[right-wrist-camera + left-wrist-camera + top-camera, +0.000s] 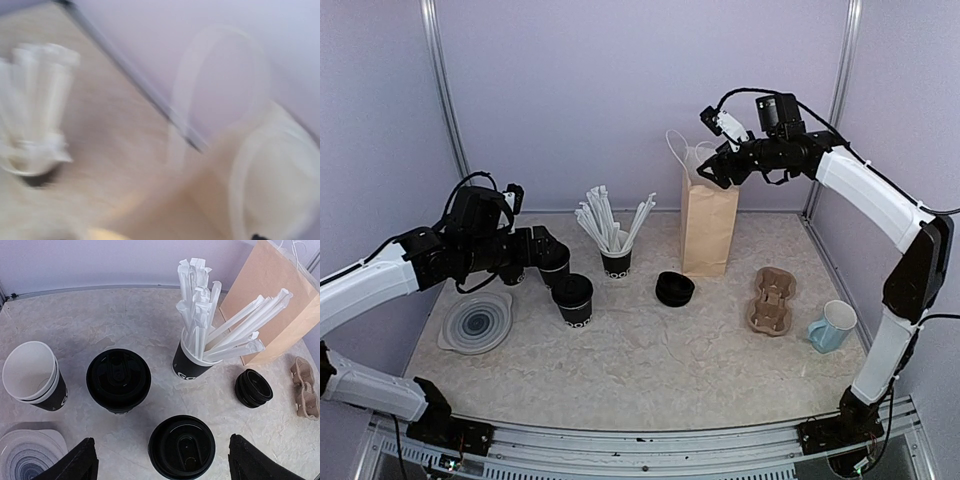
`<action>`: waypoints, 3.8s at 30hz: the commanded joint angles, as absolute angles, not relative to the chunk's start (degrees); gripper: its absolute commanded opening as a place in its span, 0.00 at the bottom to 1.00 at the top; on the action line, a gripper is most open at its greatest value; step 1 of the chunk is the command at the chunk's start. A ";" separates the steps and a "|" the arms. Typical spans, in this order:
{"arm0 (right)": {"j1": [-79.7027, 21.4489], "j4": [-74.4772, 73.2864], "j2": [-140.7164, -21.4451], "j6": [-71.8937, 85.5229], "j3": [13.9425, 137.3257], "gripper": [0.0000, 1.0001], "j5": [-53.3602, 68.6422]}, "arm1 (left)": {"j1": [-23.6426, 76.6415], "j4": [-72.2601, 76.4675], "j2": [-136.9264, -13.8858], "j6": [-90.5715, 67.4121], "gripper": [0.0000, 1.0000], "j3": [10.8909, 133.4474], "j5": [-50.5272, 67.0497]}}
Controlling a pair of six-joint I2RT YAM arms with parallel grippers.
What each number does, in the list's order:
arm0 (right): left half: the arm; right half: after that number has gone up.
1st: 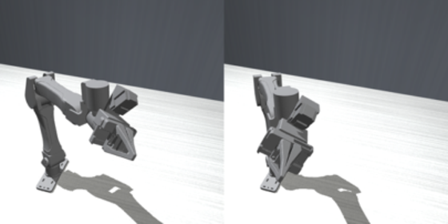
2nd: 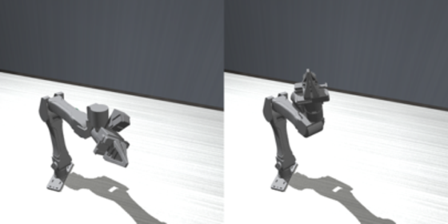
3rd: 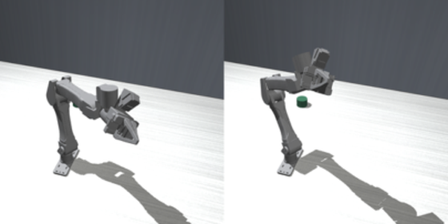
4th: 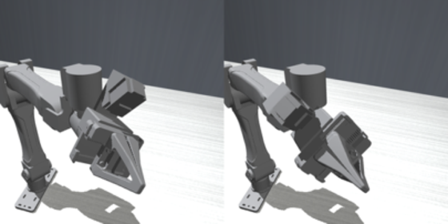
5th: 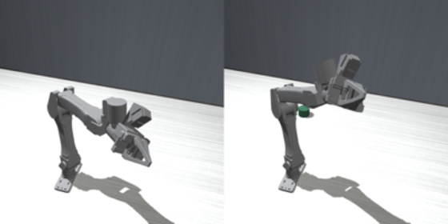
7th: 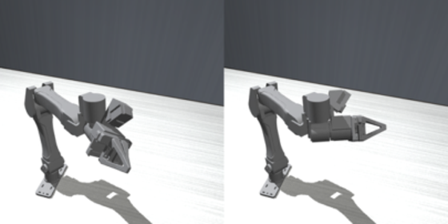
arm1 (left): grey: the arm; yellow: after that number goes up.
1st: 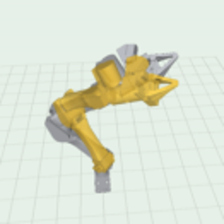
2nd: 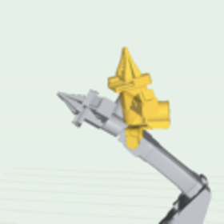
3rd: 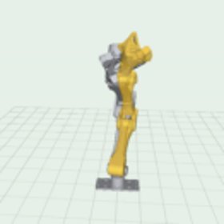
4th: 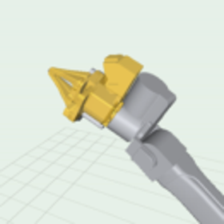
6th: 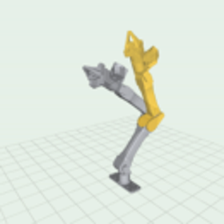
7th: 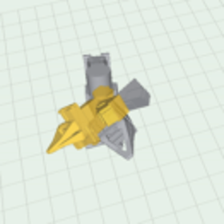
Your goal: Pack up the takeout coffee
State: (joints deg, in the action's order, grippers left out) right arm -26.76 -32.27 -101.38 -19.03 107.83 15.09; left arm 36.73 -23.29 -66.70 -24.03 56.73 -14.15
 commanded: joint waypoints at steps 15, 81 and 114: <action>-26.02 -36.95 -116.92 -17.84 122.24 0.75 -14.57 | 36.74 -21.50 -66.07 -25.88 0.88 56.46 -13.10; -34.27 -46.04 -87.96 -28.30 98.12 0.00 69.31 | 48.15 -21.19 -66.23 -0.43 0.84 78.73 6.20; -38.52 -53.95 -105.00 -35.64 109.30 0.22 58.10 | 46.27 -13.98 -74.08 3.15 0.93 69.50 17.81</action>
State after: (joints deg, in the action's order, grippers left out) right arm -39.75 -54.94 -106.45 -36.34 108.12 62.54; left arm 46.96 -17.87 -71.94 1.87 68.77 16.34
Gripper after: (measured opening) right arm 0.209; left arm 0.930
